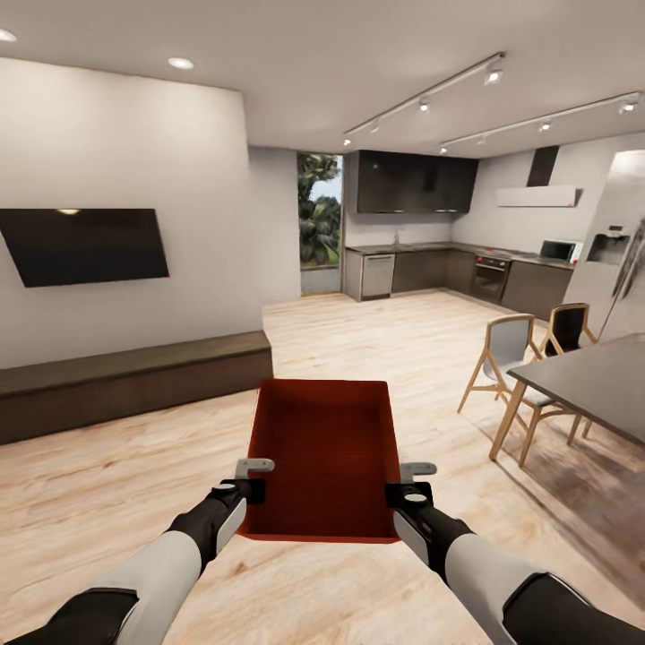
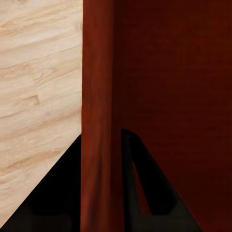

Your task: Move the two storage containers from the living room to the garage. In the garage, place one container on the floor and stack the other container on top of it (either order is fine).

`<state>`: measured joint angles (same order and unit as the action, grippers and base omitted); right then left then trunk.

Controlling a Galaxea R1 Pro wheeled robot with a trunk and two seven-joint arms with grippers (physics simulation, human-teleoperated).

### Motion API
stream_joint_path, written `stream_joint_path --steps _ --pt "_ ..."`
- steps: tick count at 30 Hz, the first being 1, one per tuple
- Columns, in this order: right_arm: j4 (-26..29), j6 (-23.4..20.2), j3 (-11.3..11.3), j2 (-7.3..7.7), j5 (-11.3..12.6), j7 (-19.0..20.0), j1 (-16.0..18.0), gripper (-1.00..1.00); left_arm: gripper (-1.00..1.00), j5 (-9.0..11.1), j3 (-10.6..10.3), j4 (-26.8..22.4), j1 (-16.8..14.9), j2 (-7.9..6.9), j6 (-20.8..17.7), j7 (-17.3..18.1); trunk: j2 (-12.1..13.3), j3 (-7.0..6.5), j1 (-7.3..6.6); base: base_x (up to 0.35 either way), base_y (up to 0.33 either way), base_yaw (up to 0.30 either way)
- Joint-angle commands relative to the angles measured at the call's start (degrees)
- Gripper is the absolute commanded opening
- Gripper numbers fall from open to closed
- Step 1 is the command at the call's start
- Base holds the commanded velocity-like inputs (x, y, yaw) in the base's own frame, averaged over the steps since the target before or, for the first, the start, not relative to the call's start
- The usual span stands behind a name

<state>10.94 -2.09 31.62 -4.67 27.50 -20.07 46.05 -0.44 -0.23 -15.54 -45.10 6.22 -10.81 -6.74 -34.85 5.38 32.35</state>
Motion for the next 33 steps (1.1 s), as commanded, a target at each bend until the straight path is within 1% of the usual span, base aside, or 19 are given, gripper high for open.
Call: stream_joint_path --steps 1,33 --pt "0.3 -0.3 -1.6 0.01 -0.2 2.3 0.1 -1.0 -1.0 -0.6 0.7 -0.1 0.0 -0.03 -0.4 -0.6 -0.1 0.11 0.02 0.0 0.0 -0.292" --pt "0.3 -0.2 -1.6 0.01 -0.2 2.3 0.1 -1.0 -1.0 -0.6 0.7 -0.1 0.0 0.01 -0.4 -0.6 -0.1 0.11 0.02 0.0 0.0 -0.292"
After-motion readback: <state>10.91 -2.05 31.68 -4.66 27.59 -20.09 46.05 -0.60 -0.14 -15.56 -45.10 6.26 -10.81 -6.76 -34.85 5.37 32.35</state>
